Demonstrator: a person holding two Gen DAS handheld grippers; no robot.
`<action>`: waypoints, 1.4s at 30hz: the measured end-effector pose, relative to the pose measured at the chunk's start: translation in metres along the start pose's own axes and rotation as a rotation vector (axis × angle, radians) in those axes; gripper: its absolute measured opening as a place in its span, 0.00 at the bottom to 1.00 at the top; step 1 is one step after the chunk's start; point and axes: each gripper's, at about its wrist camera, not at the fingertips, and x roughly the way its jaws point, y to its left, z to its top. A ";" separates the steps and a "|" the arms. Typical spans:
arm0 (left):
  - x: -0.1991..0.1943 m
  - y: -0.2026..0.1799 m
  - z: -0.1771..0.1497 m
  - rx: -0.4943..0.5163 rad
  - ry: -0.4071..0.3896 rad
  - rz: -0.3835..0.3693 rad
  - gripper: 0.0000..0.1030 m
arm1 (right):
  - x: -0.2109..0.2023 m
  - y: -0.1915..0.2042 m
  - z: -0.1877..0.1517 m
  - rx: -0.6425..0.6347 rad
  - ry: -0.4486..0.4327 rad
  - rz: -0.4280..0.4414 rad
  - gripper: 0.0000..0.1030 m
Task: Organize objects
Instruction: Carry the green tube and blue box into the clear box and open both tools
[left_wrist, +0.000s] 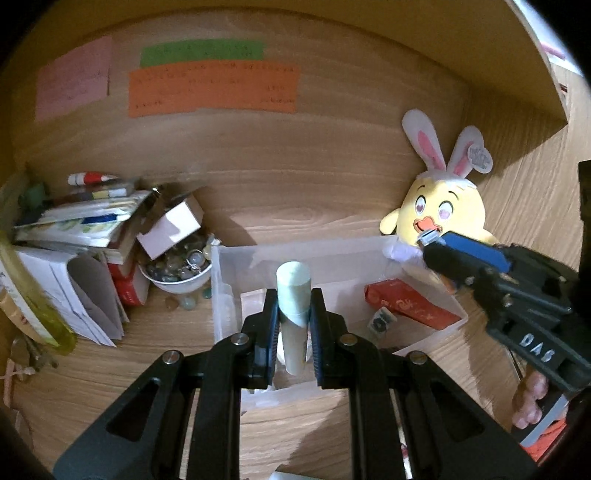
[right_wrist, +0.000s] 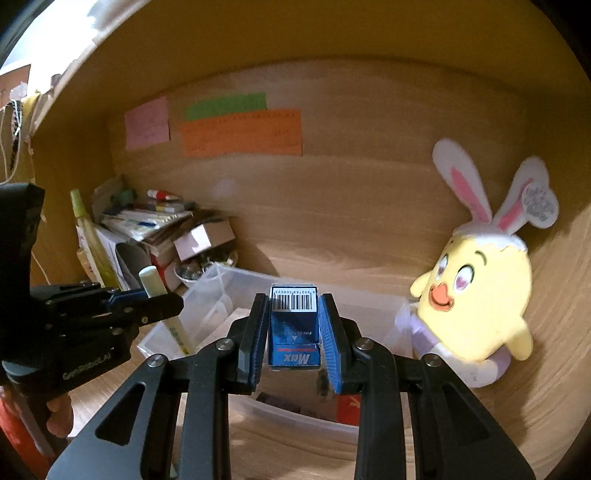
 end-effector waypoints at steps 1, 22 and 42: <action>0.002 -0.001 0.000 -0.001 0.003 -0.004 0.14 | 0.004 -0.001 -0.002 0.003 0.010 0.001 0.24; 0.045 0.013 -0.009 -0.097 0.139 -0.122 0.14 | 0.079 -0.006 -0.033 0.008 0.217 -0.018 0.24; 0.024 0.017 -0.008 -0.044 0.036 0.031 0.50 | 0.087 0.008 -0.040 -0.052 0.245 -0.035 0.25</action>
